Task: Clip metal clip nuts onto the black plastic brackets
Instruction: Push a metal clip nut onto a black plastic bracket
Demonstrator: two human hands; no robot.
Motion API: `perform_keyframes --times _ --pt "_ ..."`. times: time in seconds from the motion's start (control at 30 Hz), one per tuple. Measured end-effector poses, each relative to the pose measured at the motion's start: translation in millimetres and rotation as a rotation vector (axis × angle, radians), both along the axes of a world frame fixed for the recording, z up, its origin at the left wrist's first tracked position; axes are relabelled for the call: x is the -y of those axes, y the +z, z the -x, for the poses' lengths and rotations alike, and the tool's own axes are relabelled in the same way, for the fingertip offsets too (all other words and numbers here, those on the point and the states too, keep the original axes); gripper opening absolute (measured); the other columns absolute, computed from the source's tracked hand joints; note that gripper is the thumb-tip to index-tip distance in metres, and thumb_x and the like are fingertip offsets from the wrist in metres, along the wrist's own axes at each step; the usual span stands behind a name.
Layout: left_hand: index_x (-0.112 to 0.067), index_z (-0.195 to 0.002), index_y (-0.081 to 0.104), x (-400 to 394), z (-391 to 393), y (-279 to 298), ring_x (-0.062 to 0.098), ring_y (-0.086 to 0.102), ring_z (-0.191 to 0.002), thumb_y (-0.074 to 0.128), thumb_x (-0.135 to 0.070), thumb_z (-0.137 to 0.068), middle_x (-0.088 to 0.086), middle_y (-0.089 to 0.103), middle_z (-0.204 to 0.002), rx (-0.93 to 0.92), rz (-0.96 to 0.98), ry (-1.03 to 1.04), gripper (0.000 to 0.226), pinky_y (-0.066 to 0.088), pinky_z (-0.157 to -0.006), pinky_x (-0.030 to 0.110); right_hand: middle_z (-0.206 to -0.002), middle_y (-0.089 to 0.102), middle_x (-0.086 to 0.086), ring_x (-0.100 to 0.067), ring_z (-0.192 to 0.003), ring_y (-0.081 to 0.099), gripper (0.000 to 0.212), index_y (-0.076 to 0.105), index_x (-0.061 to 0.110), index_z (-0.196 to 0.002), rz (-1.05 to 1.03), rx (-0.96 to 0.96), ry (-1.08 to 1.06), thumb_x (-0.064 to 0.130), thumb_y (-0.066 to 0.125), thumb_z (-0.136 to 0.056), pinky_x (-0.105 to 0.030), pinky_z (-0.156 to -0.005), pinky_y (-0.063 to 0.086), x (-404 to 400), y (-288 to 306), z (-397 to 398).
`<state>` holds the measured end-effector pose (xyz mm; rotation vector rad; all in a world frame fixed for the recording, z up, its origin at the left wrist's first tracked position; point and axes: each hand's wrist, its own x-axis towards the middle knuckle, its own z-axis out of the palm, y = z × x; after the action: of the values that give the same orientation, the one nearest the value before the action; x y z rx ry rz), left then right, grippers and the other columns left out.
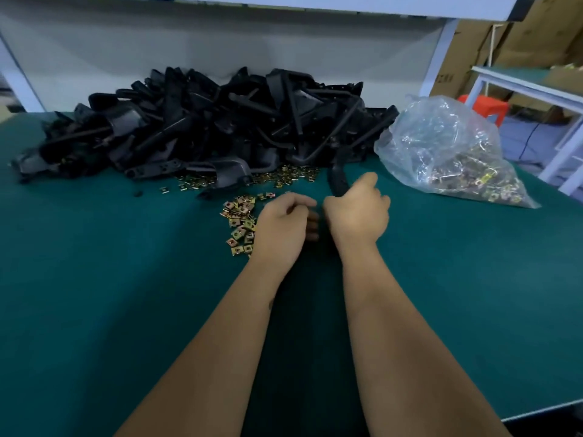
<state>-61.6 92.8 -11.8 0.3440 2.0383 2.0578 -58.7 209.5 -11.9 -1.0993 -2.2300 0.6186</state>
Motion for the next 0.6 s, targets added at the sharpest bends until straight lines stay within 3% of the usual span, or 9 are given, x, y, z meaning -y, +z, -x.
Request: perform_keyframes --times 0.13,0.33,0.43,0.5,0.6 --pt "-0.008 -0.085 0.067 14 5 11 0.01 0.061 -0.057 0.041 0.005 -0.098 0.001 0.064 -0.065 0.076 -0.253 0.109 0.031 0.055 -0.054 0.023 -0.115 0.058 -0.011 -0.033 -0.113 0.045 0.038 0.051 0.012 -0.112 0.029 -0.036 -0.115 0.005 0.056 -0.076 -0.037 -0.083 0.03 -21 1 -14" --pt "-0.009 -0.087 0.066 47 24 18 0.014 0.063 -0.061 0.045 0.006 -0.096 0.004 0.066 -0.067 0.167 -0.48 0.31 0.027 0.056 -0.06 0.025 -0.124 0.052 -0.013 -0.034 -0.119 0.042 0.039 0.054 0.01 -0.115 0.04 0.217 -0.089 0.018 0.061 -0.078 -0.037 -0.096 0.032 -28 2 -16" --pt "-0.012 -0.089 0.066 58 32 19 0.015 0.064 -0.064 0.049 0.002 -0.096 0.003 0.067 -0.068 0.219 -0.526 0.365 0.024 0.058 -0.063 0.027 -0.119 0.056 -0.012 -0.034 -0.114 0.049 0.033 0.059 0.013 -0.109 0.078 0.226 -0.062 0.021 0.062 -0.077 -0.037 -0.091 0.034 -32 5 -18" --pt "-0.015 -0.092 0.066 61 35 20 0.017 0.066 -0.073 0.054 -0.004 -0.097 0.003 0.069 -0.076 0.202 -0.529 0.345 0.017 0.06 -0.067 0.03 -0.112 0.061 -0.009 -0.032 -0.107 0.054 0.031 0.063 0.016 -0.106 0.06 0.168 -0.012 0.016 0.06 -0.076 -0.035 -0.085 0.037 -31 6 -19" --pt "-0.025 -0.108 0.061 59 33 18 0.016 0.069 -0.097 0.06 -0.02 -0.098 0.005 0.069 -0.106 0.103 -0.394 0.219 0.012 0.061 -0.082 0.036 -0.096 0.062 -0.003 -0.029 -0.092 0.054 0.025 0.059 0.019 -0.092 -0.014 -0.054 0.07 0.006 0.054 -0.072 -0.035 -0.083 0.038 -20 9 -17"
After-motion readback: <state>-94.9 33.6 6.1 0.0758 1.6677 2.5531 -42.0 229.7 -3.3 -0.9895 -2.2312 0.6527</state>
